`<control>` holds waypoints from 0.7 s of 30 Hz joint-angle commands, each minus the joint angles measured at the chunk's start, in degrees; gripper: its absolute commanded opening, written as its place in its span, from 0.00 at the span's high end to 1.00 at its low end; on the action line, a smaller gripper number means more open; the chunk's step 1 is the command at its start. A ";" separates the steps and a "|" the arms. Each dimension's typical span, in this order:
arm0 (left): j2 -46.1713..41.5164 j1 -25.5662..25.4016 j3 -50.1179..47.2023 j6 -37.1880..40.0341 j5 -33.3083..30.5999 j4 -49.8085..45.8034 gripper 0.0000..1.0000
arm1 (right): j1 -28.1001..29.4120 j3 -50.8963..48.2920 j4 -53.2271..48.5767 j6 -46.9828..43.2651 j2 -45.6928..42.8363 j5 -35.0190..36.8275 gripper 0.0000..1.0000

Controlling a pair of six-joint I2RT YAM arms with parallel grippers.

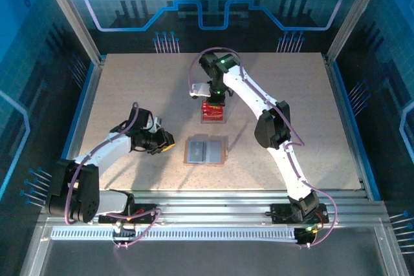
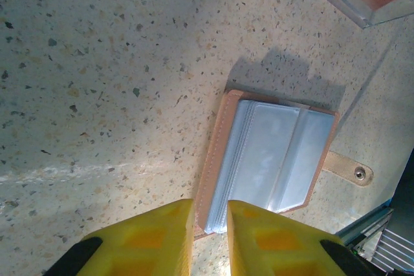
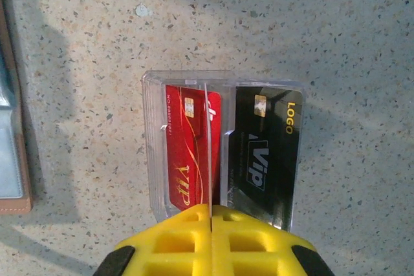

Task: Take the credit cards out of the card holder

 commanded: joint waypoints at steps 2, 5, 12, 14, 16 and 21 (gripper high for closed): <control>0.57 0.79 -0.21 1.44 1.12 -0.84 0.80 | -0.79 1.29 -1.21 -0.98 2.37 0.12 1.00; 0.76 0.80 -0.25 1.53 1.16 -0.97 0.80 | -0.78 0.99 -1.64 -0.83 2.77 -0.10 1.00; 0.23 0.96 -0.39 1.30 1.22 -0.74 0.79 | -0.87 0.58 -2.79 -0.87 3.02 0.12 1.00; 0.32 0.89 -0.32 1.36 1.18 -0.80 0.79 | -0.87 0.58 -2.83 -0.98 2.82 0.42 1.00; 0.32 0.89 -0.30 1.23 1.27 -0.73 0.80 | -0.88 0.67 -2.49 -0.83 2.49 1.21 0.92; 0.23 0.92 -0.30 1.17 1.25 -0.70 0.79 | -0.92 -0.21 2.16 1.17 -0.17 6.25 0.78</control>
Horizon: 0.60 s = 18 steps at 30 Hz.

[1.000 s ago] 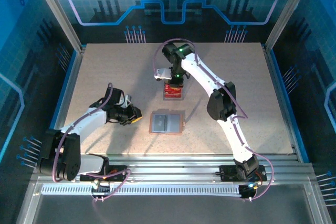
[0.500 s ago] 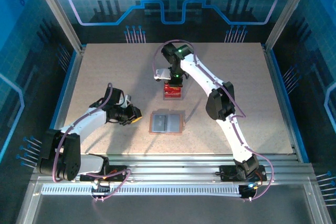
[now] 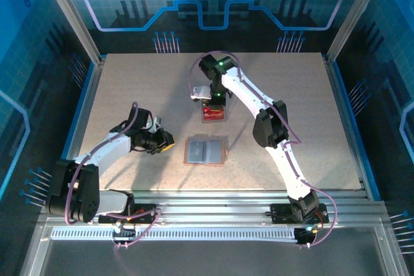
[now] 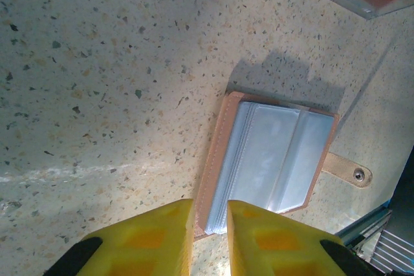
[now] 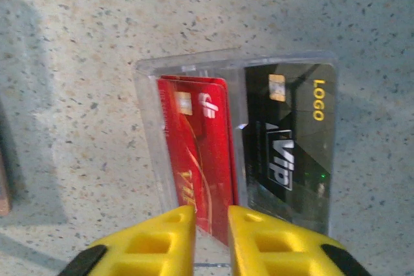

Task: Take the credit cards out of the card holder

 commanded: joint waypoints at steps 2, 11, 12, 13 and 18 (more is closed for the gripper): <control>0.30 0.56 -0.30 1.09 1.26 -0.47 0.80 | -0.47 -2.11 5.25 1.41 -4.71 5.27 0.77; 3.35 0.30 0.39 1.09 4.34 1.13 0.79 | 1.47 -15.72 13.23 7.47 -16.72 3.93 0.74; 3.90 0.15 0.55 1.22 4.56 1.18 0.79 | 1.86 -17.45 13.59 8.26 -17.80 3.51 0.74; 4.52 0.02 0.74 1.34 4.74 1.22 0.78 | 2.33 -19.52 14.07 9.08 -19.12 3.06 0.73; 6.07 -1.44 0.92 1.09 5.07 2.04 0.74 | 5.45 -30.20 17.53 12.14 -25.35 2.13 0.73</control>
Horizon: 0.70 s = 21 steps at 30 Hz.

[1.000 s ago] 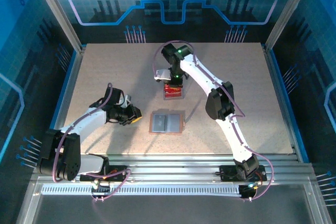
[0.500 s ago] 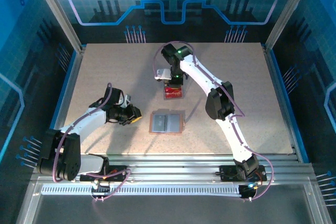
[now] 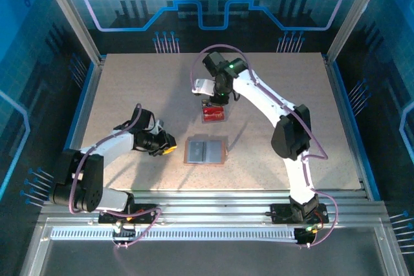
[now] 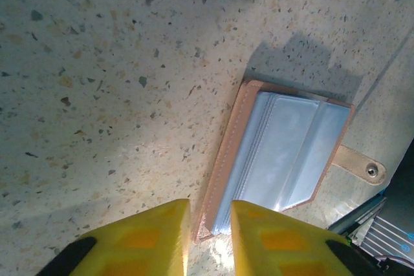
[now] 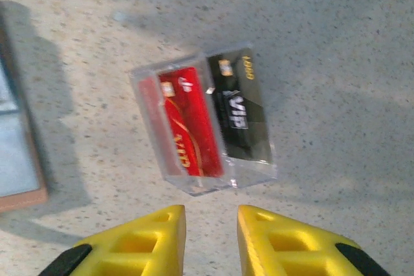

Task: Take the credit cards out of the card holder

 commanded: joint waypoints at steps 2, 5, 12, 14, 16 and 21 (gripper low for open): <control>1.83 -1.74 0.97 0.85 2.28 1.44 0.72 | 3.64 -7.89 3.51 4.77 -4.74 -2.44 0.73; 3.44 -3.15 0.93 0.34 2.82 2.62 0.69 | 5.46 -12.20 5.52 7.54 -7.94 -3.46 0.72; 6.02 -5.75 1.23 -0.03 3.02 3.78 0.67 | 8.51 -22.16 12.00 16.10 -15.27 -7.19 0.71; 6.03 -6.43 0.76 -0.53 3.09 4.30 0.67 | 8.99 -24.82 14.07 18.93 -16.86 -8.17 0.70; 6.35 -7.35 0.45 -0.66 3.24 4.52 0.66 | 9.17 -27.03 15.58 21.49 -18.29 -8.78 0.70; 6.54 -8.84 -1.12 -2.03 3.34 6.36 0.66 | 9.52 -32.32 19.78 28.29 -21.94 -8.99 0.69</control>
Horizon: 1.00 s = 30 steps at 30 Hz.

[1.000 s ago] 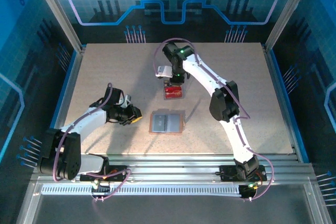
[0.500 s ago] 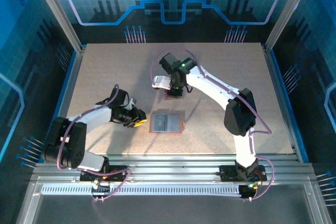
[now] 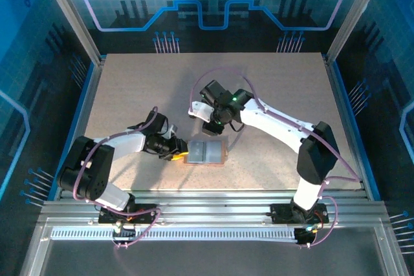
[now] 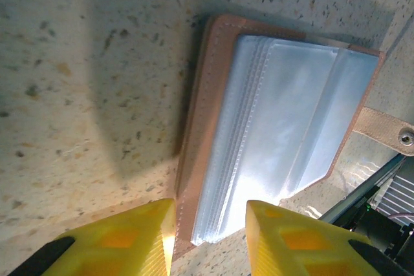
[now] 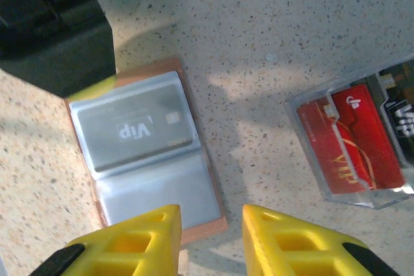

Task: Take the credit cards out of the card holder

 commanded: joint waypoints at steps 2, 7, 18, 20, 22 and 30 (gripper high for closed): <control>0.25 -1.25 -1.56 -2.19 1.76 2.14 0.66 | 0.70 -4.70 6.45 10.20 -4.00 -2.53 0.69; -0.86 -2.17 -1.86 -3.39 1.62 2.51 0.66 | 0.65 -9.62 12.08 19.28 -6.32 -4.93 0.67; -5.79 -1.73 1.34 -2.97 -1.59 -1.56 0.66 | 2.50 -19.01 26.80 40.30 -7.75 -9.68 0.69; -5.60 -1.16 1.89 -2.98 -1.55 -1.58 0.66 | 2.69 -19.93 28.71 43.16 -7.20 -10.52 0.69; -5.68 -0.54 2.25 -2.90 -1.54 -1.58 0.66 | 2.91 -20.21 29.44 46.08 -6.55 -10.85 0.70; -5.48 1.68 2.29 -1.99 -0.13 -1.54 0.68 | 3.09 -19.85 29.08 55.45 -3.16 -12.86 0.72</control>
